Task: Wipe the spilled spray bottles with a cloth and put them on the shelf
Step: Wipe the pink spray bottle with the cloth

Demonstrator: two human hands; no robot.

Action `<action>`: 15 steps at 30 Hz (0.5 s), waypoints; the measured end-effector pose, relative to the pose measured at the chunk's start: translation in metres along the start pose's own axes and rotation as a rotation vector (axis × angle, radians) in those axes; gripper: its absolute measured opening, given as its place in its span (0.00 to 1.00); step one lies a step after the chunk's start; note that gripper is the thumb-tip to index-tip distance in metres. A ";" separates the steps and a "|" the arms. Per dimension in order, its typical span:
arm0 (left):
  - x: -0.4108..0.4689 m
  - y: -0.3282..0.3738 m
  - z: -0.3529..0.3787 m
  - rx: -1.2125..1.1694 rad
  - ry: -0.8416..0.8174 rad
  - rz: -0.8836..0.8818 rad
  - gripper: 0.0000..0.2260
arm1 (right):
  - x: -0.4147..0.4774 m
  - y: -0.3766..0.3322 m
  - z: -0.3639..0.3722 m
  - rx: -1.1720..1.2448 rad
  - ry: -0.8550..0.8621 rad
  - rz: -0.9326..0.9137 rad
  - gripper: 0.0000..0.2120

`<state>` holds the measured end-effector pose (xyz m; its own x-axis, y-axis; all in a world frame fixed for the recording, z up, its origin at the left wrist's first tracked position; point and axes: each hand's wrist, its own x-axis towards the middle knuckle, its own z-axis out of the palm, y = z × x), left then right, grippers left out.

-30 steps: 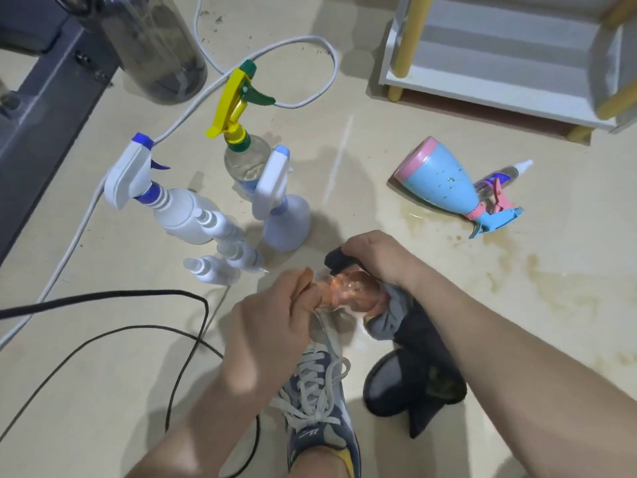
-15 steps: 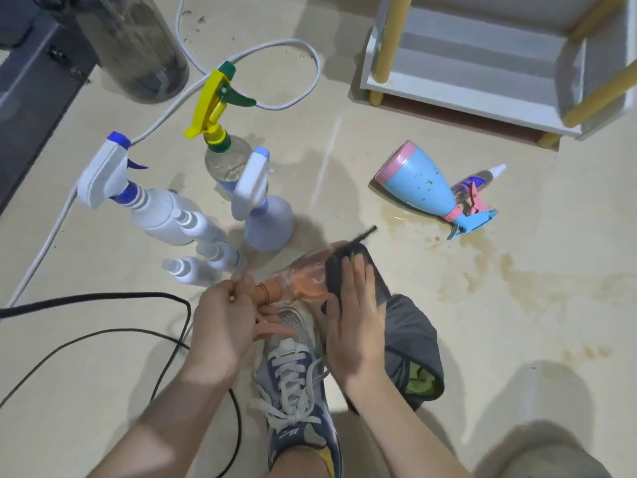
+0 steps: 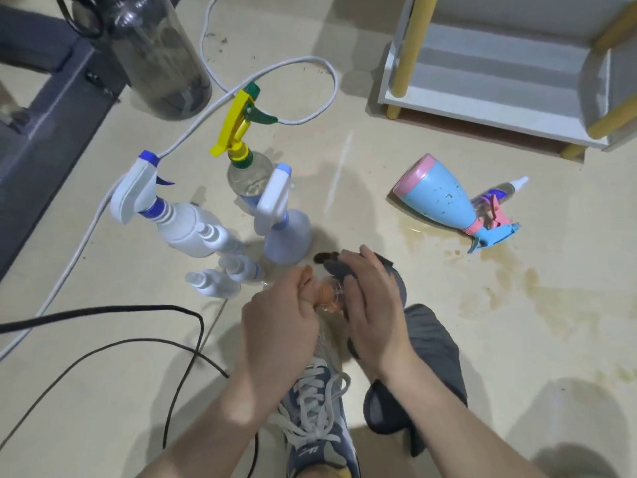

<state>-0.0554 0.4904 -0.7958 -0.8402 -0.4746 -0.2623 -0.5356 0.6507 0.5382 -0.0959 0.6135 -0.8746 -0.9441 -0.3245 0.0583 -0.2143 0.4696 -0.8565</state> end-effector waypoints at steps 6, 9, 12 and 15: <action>0.014 0.037 -0.009 0.305 -0.076 0.400 0.12 | 0.018 0.070 -0.057 -0.231 -0.037 0.277 0.13; 0.034 0.052 -0.012 0.474 -0.096 0.423 0.12 | 0.024 0.052 -0.065 0.097 0.189 0.500 0.10; 0.057 0.057 -0.011 0.438 -0.103 0.431 0.10 | 0.040 0.011 -0.066 0.555 0.384 0.642 0.13; 0.066 0.062 -0.012 0.352 -0.168 0.409 0.06 | 0.050 -0.037 -0.057 0.676 0.248 0.533 0.10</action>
<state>-0.1427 0.4922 -0.7697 -0.9718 -0.0599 -0.2282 -0.1352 0.9341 0.3304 -0.1493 0.6262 -0.8108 -0.9197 0.0224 -0.3920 0.3879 -0.1025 -0.9160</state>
